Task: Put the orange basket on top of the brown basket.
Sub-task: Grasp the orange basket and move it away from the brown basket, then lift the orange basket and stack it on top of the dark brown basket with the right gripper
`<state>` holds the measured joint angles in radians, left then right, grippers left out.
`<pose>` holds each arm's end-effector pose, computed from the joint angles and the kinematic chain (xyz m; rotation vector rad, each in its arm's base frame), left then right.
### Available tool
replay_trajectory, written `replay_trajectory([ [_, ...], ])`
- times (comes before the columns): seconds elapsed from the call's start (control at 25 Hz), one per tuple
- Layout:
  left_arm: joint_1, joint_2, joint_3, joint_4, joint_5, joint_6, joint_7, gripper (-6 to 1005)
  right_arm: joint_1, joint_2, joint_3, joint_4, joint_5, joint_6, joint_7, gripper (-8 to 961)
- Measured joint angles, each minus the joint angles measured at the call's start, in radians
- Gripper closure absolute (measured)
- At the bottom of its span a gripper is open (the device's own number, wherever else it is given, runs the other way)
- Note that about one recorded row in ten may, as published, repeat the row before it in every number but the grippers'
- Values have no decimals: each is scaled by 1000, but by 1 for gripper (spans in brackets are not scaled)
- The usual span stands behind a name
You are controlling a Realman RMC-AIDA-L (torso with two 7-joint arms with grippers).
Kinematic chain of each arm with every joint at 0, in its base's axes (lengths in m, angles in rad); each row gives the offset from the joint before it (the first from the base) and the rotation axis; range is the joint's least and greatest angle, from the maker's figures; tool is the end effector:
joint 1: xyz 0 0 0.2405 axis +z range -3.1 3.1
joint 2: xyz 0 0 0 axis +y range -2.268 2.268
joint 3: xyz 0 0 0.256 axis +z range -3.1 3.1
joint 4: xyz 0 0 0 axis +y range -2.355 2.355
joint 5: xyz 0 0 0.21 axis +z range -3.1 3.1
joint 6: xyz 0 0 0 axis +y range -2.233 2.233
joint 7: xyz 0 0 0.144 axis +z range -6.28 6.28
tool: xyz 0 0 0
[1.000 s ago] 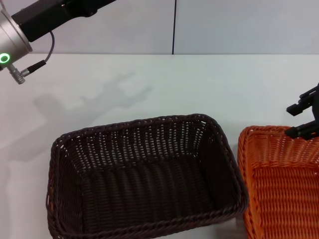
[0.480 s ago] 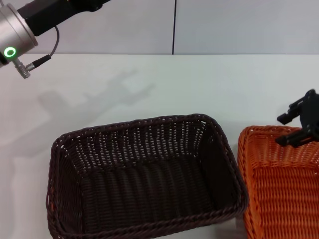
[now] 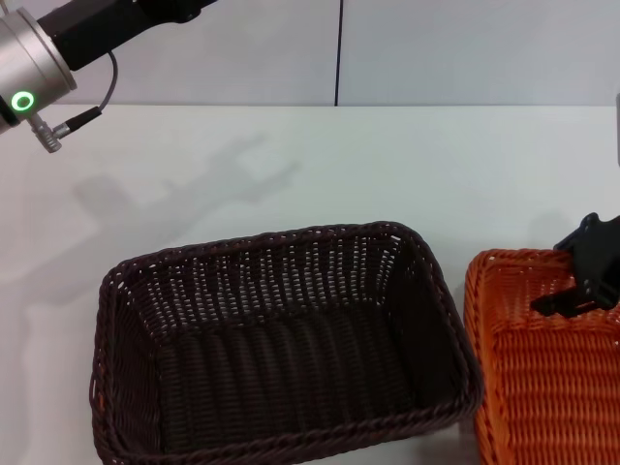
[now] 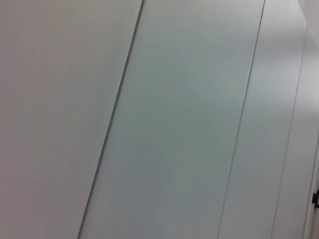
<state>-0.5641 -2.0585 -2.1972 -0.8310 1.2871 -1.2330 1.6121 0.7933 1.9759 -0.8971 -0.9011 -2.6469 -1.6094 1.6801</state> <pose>-0.1737 0.4074 0.0708 -2.2221 -0.5468 -1.2220 0.2343 0.3898 0.0482 -2.9119 0.3676 -0.4845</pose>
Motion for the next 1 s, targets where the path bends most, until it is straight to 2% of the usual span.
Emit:
replay_trajectory([
  [0.04,1,0,0,0,0,0,0,140,-2,0,1,-1,-2,0,0,391],
  [0.24,6,0,0,0,0,0,1,140,-17,-8,6,-8,-30,-24,9,605],
  [0.32,9,0,1,1,0,0,2,140,-27,-23,17,-14,-79,-39,26,615],
  [0.36,9,0,1,1,0,0,2,140,-27,-23,17,-14,-79,-39,26,621],
  [0.68,9,0,-1,26,0,-1,11,140,-45,-110,118,-27,-109,-216,45,662],
  [0.72,9,0,-2,27,0,-1,14,140,-54,-127,139,-40,-110,-265,48,699],
  [0.8,9,0,-2,28,0,-1,20,140,-60,-133,147,-49,-113,-288,50,772],
  [1.0,8,-2,-9,32,0,-4,26,140,-92,-155,168,-79,-134,-341,75,829],
])
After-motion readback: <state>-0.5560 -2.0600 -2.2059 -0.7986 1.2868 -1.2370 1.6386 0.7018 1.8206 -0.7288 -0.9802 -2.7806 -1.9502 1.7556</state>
